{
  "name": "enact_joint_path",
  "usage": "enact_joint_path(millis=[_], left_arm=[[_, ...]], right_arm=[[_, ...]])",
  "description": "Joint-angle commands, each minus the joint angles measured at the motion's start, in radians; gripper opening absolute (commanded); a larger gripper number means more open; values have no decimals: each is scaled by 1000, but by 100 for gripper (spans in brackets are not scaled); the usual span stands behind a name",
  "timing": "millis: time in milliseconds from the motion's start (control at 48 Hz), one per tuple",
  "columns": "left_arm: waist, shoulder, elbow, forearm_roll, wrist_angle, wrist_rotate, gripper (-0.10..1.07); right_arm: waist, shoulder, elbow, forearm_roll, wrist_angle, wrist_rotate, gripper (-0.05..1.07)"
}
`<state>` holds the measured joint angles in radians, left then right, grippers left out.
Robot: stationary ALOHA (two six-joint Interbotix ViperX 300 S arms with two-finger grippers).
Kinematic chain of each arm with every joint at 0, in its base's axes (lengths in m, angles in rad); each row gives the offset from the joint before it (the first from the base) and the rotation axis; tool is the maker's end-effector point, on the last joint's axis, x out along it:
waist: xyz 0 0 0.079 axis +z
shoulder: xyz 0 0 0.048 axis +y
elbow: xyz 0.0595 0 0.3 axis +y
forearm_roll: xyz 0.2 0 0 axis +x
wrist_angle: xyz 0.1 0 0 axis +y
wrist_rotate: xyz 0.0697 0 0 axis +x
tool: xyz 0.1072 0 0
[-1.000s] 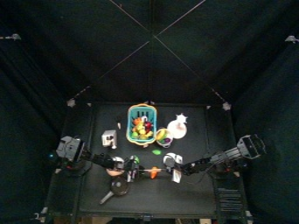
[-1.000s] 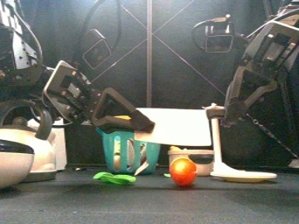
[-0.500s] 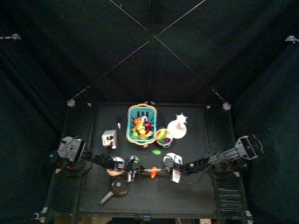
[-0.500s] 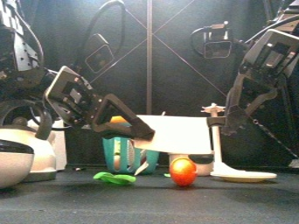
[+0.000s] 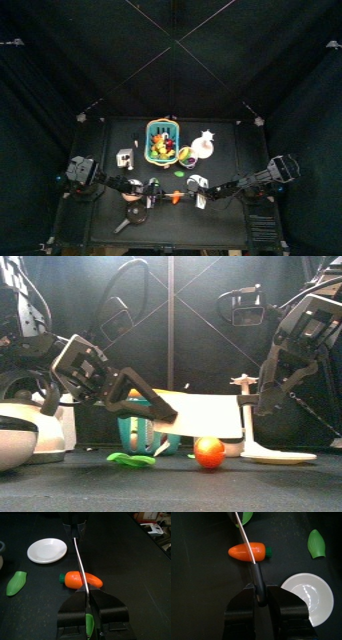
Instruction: Cut carrot
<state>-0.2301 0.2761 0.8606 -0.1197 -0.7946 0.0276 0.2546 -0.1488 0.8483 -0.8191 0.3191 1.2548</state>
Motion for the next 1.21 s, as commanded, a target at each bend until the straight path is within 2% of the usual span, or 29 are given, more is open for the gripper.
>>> enact_joint_path(millis=[0,417,1188], left_arm=[[-40,-8,-5,5,6,2,40],[-31,-8,-46,3,166,5,40],[17,-8,-54,-5,209,5,40]], right_arm=[[-32,-5,-6,2,8,3,43],[-38,23,-9,2,9,5,43],[-61,54,-17,2,12,11,43]])
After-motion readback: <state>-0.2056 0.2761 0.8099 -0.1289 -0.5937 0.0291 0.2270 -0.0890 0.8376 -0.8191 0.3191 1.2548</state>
